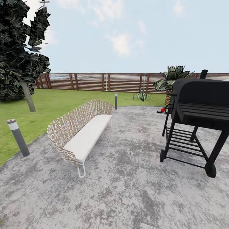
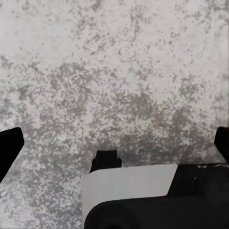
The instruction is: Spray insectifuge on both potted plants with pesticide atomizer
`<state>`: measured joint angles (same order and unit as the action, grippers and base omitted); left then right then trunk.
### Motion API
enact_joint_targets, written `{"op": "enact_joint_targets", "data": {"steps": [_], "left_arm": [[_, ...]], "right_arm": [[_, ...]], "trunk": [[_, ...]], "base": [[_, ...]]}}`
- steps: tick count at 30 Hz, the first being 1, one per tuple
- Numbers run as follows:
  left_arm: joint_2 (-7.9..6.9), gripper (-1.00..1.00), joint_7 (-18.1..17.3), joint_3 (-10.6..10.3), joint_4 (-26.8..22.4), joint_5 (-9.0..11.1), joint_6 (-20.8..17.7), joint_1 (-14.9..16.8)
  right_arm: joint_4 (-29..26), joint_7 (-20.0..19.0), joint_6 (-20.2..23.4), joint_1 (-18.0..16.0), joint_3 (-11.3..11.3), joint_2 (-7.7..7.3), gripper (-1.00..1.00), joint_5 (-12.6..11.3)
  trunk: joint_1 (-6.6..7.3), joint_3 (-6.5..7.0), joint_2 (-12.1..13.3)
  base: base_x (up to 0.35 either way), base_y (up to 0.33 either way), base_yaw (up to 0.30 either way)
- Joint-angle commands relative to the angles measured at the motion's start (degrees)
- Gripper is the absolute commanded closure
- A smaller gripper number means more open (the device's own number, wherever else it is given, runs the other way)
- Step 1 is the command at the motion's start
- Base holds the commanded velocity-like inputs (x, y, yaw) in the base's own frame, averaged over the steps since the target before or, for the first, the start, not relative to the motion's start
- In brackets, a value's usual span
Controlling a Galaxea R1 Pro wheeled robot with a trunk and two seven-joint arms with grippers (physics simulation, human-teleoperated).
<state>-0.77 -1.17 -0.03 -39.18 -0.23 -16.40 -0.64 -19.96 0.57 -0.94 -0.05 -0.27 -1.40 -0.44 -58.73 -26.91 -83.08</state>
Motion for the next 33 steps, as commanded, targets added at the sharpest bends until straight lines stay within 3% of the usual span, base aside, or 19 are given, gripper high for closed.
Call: {"op": "enact_joint_targets", "data": {"steps": [1, 3, 6, 7, 8, 10, 12, 13, 18, 19, 20, 22, 31, 33], "left_arm": [[0.51, -1.0, 0.0, 0.0, -5.7, 0.0, -3.5, 0.1], [1.41, -1.0, 0.0, 0.0, -11.4, -0.1, -7.2, 0.2], [3.5, -1.0, 0.0, -0.1, -24.3, 0.3, -11.1, 0.3], [4.8, -1.0, 0.1, -0.1, -28.6, 0.6, -11.9, 0.3], [5.74, -1.0, 0.2, -0.1, -31.4, 0.8, -12.8, 0.3], [7.53, -1.0, 0.3, -0.2, -41.2, 1.3, -19.5, 0.3], [8.06, -1.0, 0.2, -0.8, -48.2, 1.5, -26.3, 1.0], [8.16, -1.0, 0.2, -1.0, -49.8, 1.7, -27.9, 1.8], [8.27, -1.0, -0.1, -1.5, -52.0, 3.5, -30.3, 6.4], [8.17, -1.0, -2.6, -3.4, -50.6, 4.2, -30.4, 7.2], [8.07, -1.0, -2.8, -5.4, -50.2, 4.2, -30.4, 7.3], [7.97, -1.0, -2.8, -7.0, -49.8, 4.2, -30.2, 7.4], [7.73, -1.0, -3.0, -9.1, -49.4, 4.2, -29.9, 7.4], [7.66, -1.0, -2.7, -10.1, -49.3, 4.1, -29.9, 7.4]], "right_arm": [[-4.3, 0.0, 0.4, -0.1, 0.0, -0.11, -1.0, -0.2], [-10.3, 0.1, 3.2, -0.4, -0.1, -0.15, -1.0, -0.3], [-25.2, 1.5, 20.8, -3.3, 0.2, -0.12, -1.0, 0.1], [-30.5, 2.5, 25.3, -4.8, 0.3, -0.09, -1.0, 0.2], [-34.2, 3.2, 27.2, -5.9, 0.3, 0.02, -1.0, 0.2], [-46.7, 4.4, 30.3, -7.7, 0.6, 0.19, -1.0, 0.3], [-54.8, 4.7, 32.6, -8.1, 0.7, 0.02, -1.0, 0.3], [-56.5, 4.7, 33.1, -8.2, 0.8, -0.04, -1.0, 0.4], [-60.0, 4.5, 33.6, -9.3, 2.3, -0.13, -1.0, 0.4], [-60.3, 4.7, 33.3, -9.4, 5.1, -0.1, -1.0, 0.4], [-60.4, 4.8, 33.1, -9.4, 5.7, -0.08, -1.0, 0.4], [-60.4, 4.8, 33.1, -9.4, 6.4, -0.01, -1.0, 0.4], [-60.7, 5.0, 32.7, -9.4, 7.0, -0.09, -1.0, 0.4], [-60.7, 4.9, 29.7, -9.4, 7.0, -0.09, -1.0, 0.4]], "trunk": [[0.0, -0.02, 0.0], [0.0, -0.02, 0.0], [0.0, -0.02, 0.0], [0.0, -0.02, 0.0], [0.0, -0.02, 0.0], [0.0, -0.02, 0.0], [0.0, -0.02, 0.0], [0.0, -0.02, 0.0], [0.0, -0.02, 0.0], [0.0, -0.02, 0.0], [0.0, -0.02, 0.0], [0.0, -0.02, 0.0], [0.0, -0.02, 0.0], [0.0, -0.02, 0.0]], "base": [[0.0, 0.0, 0.0], [0.0, 0.0, 0.0], [0.0, 0.0, 0.0], [0.0, 0.0, 0.0], [0.0, 0.0, 0.0], [0.0, 0.0, 0.0], [0.0, 0.0, 0.0], [0.0, 0.0, 0.0], [0.0, 0.0, 0.0], [0.0, 0.0, 0.0], [0.0, 0.0, 0.0], [0.0, 0.0, 0.0], [0.073, -0.046, 0.0], [0.284, -0.114, 0.0]]}}
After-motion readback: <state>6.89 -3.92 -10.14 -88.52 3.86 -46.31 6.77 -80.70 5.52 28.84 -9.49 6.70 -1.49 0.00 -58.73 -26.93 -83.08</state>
